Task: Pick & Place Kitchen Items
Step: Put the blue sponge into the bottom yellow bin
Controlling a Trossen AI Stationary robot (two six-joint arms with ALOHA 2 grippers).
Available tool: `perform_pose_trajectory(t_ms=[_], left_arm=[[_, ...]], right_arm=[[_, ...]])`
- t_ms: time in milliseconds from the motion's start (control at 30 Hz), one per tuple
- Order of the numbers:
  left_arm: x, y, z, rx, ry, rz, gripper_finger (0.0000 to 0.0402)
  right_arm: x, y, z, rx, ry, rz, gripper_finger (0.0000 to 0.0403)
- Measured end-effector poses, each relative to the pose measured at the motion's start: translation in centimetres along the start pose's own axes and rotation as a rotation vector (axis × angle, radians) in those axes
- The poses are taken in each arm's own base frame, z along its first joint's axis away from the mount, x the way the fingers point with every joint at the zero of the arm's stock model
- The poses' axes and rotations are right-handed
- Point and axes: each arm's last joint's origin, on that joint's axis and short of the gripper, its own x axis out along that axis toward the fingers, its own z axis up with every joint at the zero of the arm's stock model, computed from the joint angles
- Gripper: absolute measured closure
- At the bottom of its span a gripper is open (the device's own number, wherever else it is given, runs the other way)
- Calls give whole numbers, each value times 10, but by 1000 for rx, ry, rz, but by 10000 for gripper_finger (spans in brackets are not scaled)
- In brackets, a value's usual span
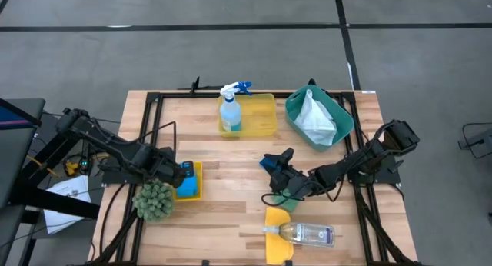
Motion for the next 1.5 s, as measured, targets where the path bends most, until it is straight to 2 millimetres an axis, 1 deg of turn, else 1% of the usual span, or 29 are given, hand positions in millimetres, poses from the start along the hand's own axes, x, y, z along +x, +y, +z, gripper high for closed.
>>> perform_pose_trajectory(t_ms=[200,333,500,833,1233,1500], left_arm=[[1,1,3,-34,20,47,401],[2,0,10,-33,28,76,401],[3,-1,14,-27,29,90,401],[14,-7,10,-6,50,150,401],[21,-11,7,27,43,159,401],[21,-11,6,48,47,163,401]], right_arm=[[2,0,-2,2,13,7,198],[7,-2,-4,14,9,30,198],[12,-2,-9,28,36,45,198],[14,-2,-13,42,48,69,198],[14,-1,-13,38,51,71,198],[14,-1,-14,38,55,74,198]])
